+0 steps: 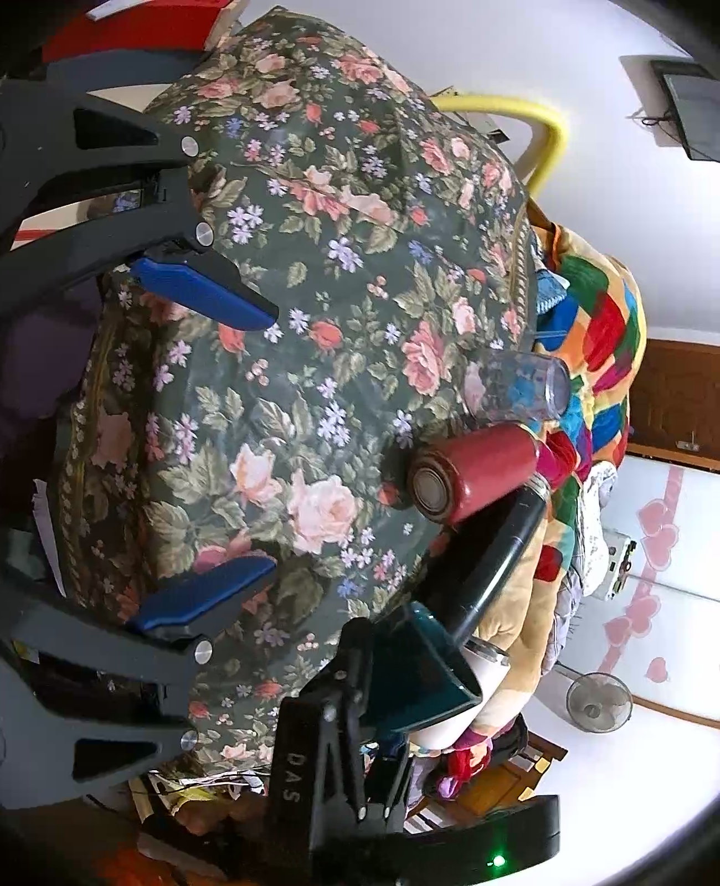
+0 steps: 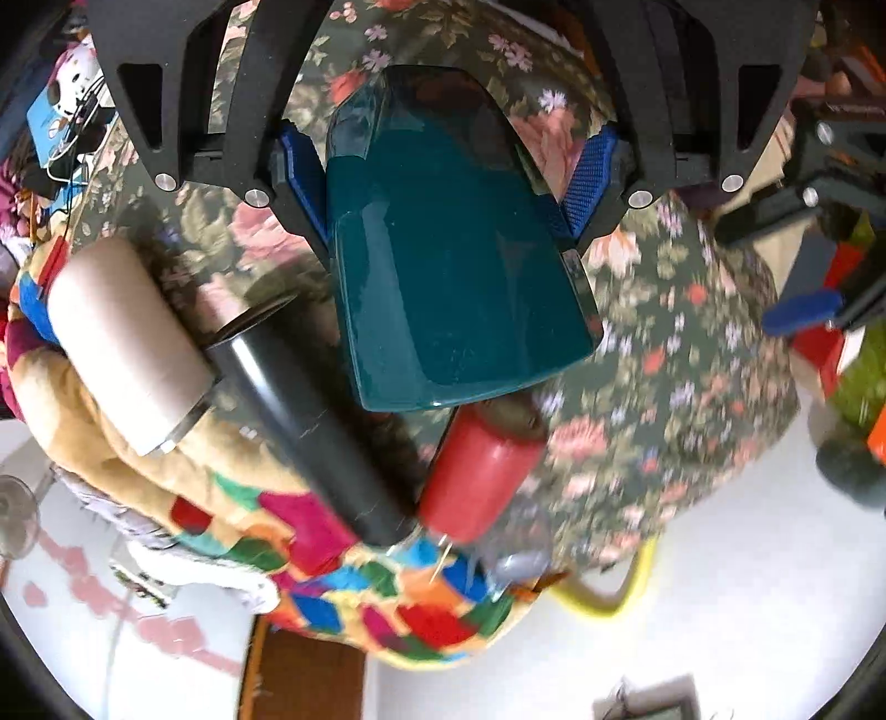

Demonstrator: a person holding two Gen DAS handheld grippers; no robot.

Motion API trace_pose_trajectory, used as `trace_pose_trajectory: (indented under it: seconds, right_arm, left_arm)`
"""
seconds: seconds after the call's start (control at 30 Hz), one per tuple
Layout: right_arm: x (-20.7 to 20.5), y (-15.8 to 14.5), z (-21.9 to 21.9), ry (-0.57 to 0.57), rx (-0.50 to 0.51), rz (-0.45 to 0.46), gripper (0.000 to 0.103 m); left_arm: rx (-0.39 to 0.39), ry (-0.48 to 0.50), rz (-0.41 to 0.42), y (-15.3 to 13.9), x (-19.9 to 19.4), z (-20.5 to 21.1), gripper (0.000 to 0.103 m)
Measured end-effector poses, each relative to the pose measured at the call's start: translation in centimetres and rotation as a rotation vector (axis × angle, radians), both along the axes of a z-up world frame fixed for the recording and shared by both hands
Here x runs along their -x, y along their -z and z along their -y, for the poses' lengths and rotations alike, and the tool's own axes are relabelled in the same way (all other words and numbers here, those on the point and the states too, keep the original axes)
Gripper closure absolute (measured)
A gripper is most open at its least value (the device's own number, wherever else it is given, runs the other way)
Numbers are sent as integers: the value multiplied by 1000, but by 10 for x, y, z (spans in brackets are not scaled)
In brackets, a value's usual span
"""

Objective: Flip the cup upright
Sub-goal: 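Rotate the green mug with the right tool until its rim faces up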

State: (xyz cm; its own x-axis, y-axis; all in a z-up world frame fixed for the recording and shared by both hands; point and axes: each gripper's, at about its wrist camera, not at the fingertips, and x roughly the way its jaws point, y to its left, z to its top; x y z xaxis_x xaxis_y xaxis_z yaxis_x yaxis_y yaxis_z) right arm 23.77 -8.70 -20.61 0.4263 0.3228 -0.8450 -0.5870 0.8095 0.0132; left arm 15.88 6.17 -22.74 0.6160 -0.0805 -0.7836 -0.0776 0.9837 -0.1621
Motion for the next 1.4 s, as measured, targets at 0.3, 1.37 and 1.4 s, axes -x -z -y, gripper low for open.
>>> trace_pose_trajectory:
  seconds: [0.3, 1.37, 1.4]
  right_arm:
    - [-4, 34, 8, 15, 63, -131, 32]
    - [-26, 46, -32, -174, 173, -267, 27]
    - [-25, 42, -30, -167, 157, -257, 27]
  left_arm:
    - [-1, 9, 16, -5, -6, 3, 20]
    - [63, -61, -11, 12, 5, -17, 20]
    - [64, -61, -9, 11, 5, -17, 20]
